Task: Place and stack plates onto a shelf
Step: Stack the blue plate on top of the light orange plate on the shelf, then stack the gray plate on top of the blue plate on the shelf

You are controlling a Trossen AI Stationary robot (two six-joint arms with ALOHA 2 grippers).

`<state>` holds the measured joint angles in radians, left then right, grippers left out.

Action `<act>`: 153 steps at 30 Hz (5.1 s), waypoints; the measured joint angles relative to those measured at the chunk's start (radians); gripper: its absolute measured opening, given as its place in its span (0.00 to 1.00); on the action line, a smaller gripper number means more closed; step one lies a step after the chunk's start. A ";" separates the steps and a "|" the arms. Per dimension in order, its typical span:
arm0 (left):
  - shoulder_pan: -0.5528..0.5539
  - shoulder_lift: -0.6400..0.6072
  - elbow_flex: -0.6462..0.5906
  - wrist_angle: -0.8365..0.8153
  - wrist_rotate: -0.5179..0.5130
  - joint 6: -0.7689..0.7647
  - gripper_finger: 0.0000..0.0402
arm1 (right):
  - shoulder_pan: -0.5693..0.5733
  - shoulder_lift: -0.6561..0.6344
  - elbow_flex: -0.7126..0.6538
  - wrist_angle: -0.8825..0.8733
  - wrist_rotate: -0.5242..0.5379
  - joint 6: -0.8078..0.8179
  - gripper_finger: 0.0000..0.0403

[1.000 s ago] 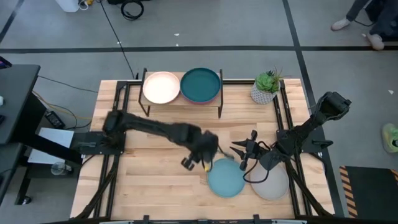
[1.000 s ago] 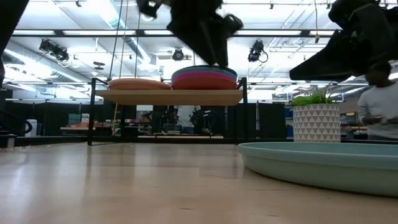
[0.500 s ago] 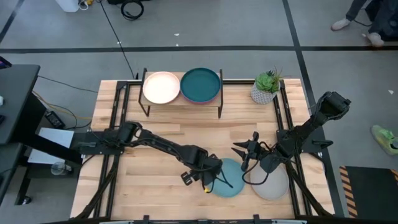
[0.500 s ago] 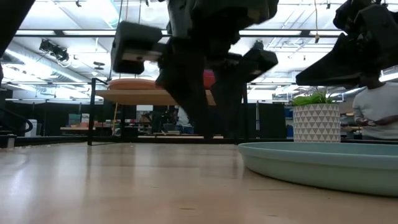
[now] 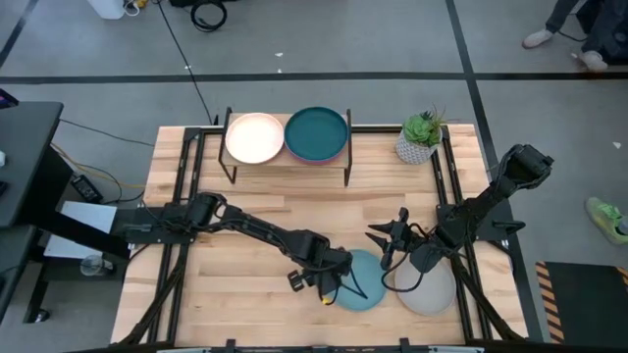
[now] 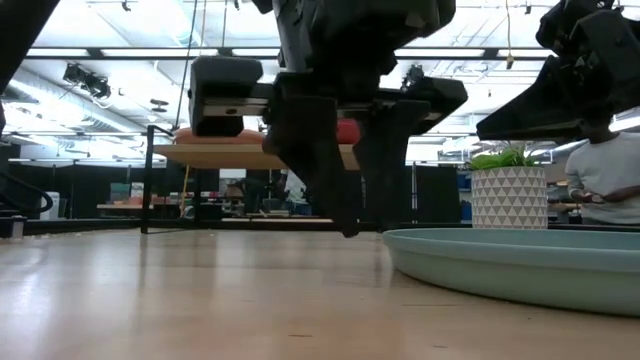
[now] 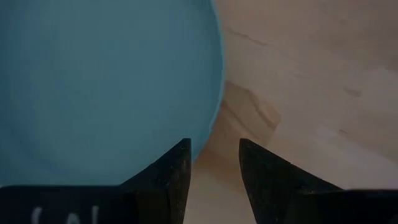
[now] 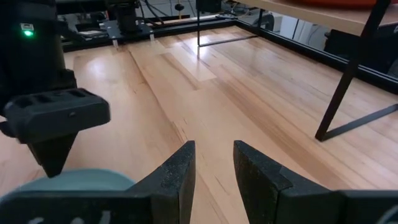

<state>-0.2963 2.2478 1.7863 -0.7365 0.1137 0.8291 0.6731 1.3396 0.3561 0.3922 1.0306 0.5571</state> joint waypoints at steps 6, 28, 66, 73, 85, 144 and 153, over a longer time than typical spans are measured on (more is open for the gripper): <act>0.002 0.040 0.000 0.023 0.022 0.055 0.35 | 0.000 0.000 0.000 0.000 0.000 -0.002 0.29; 0.006 -0.042 0.001 -0.173 0.020 -0.067 0.04 | -0.001 0.000 0.000 0.004 0.024 -0.010 0.29; 0.547 -0.768 -0.006 -0.560 -0.381 -0.493 0.04 | -0.002 0.000 -0.001 0.004 0.027 -0.010 0.29; 0.797 -0.765 -0.183 -0.460 -0.337 -0.464 0.04 | -0.002 0.000 -0.001 0.003 0.026 -0.010 0.29; 0.846 -0.764 -0.325 -0.447 -0.175 -0.411 0.05 | -0.002 0.000 -0.001 0.002 0.025 -0.010 0.29; 0.544 -0.869 -0.272 -0.341 -0.132 -0.512 0.40 | -0.039 0.020 0.100 -0.081 -0.157 -0.055 0.28; 0.257 -0.911 -0.600 0.015 -0.085 -0.530 0.40 | -0.210 0.069 0.476 -0.865 -0.636 -0.074 0.28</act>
<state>-0.0391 1.3365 1.1858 -0.7217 0.0284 0.2989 0.4635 1.4081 0.8324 -0.4727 0.3945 0.4835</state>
